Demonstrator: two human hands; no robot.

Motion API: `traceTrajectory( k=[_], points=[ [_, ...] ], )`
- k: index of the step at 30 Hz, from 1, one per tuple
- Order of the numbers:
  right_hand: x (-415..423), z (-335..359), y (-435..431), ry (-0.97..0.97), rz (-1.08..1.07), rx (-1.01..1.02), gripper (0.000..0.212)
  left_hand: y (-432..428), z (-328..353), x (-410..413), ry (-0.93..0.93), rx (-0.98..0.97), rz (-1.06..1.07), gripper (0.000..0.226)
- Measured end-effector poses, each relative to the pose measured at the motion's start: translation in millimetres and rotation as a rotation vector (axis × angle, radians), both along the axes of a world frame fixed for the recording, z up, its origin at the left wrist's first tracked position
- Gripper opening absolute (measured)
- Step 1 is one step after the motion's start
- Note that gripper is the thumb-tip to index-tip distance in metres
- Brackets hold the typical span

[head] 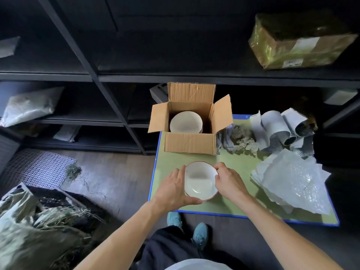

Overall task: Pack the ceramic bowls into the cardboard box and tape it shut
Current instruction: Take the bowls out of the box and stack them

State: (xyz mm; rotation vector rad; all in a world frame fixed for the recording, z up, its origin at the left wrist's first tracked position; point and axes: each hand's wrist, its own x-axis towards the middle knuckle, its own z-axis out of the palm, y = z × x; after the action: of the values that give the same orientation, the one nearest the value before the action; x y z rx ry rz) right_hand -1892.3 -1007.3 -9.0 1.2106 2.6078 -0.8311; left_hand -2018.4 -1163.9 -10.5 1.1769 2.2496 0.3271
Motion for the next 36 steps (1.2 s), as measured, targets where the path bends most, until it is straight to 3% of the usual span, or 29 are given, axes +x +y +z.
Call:
traceTrajectory(
  k=[15, 20, 26, 36],
  points=[
    [2.4, -9.3, -4.4, -0.005, 0.046, 0.044, 0.025, 0.8, -7.0, -1.9, 0.026, 0.005, -0.020, 0.129],
    [5.2, 5.0, -4.7, 0.029, 0.131, 0.241, 0.028, 0.1, 10.8, -4.6, 0.153, 0.112, -0.015, 0.110],
    [-6.2, 35.8, -0.2, 0.128, 0.184, 0.298, 0.024, 8.8, 42.0, -13.3, 0.278, 0.258, -0.027, 0.076],
    [-53.4, 88.9, 27.4, 0.224, 0.210, 0.377, 0.029, 33.5, 82.4, -59.3, 0.449, 0.340, -0.007, 0.063]
  ],
)
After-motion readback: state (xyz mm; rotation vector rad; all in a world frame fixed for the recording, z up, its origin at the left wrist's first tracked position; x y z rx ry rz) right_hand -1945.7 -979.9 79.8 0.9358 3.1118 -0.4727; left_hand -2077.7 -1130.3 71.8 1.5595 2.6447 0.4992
